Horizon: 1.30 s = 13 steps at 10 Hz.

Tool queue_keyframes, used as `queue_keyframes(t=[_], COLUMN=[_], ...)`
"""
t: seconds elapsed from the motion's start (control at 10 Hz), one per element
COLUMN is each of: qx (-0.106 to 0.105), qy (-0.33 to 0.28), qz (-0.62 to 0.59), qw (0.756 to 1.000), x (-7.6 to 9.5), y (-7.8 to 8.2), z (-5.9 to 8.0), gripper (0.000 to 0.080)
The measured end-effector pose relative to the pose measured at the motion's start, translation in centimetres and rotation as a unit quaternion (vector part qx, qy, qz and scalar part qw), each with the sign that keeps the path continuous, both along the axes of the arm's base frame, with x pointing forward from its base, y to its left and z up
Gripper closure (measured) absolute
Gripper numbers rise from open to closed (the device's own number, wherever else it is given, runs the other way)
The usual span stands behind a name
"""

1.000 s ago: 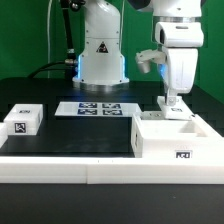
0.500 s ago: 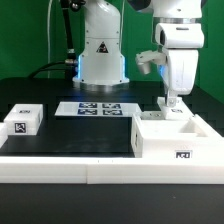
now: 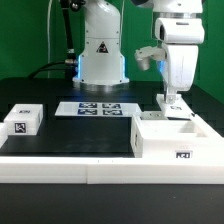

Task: Assemble cabinet

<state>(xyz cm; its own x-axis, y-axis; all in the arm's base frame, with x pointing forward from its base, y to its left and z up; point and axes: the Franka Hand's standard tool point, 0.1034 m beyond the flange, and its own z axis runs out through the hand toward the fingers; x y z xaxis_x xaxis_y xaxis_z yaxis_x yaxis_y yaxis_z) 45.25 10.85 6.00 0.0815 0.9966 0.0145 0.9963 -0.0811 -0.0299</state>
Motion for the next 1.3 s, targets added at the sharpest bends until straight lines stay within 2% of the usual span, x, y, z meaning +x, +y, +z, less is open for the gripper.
queue_keyframes(t=[0.5,0.9,1.3], qx=[0.001,0.006,0.006], qy=[0.001,-0.005,-0.006], qz=[0.0,-0.005,-0.005], qw=[1.0,1.0,1.0], x=[0.0,1.6,1.7], y=[0.0,0.3,0.2], z=[-0.2,-0.4,-0.4], gripper=[0.0729,0.0729,0.0729])
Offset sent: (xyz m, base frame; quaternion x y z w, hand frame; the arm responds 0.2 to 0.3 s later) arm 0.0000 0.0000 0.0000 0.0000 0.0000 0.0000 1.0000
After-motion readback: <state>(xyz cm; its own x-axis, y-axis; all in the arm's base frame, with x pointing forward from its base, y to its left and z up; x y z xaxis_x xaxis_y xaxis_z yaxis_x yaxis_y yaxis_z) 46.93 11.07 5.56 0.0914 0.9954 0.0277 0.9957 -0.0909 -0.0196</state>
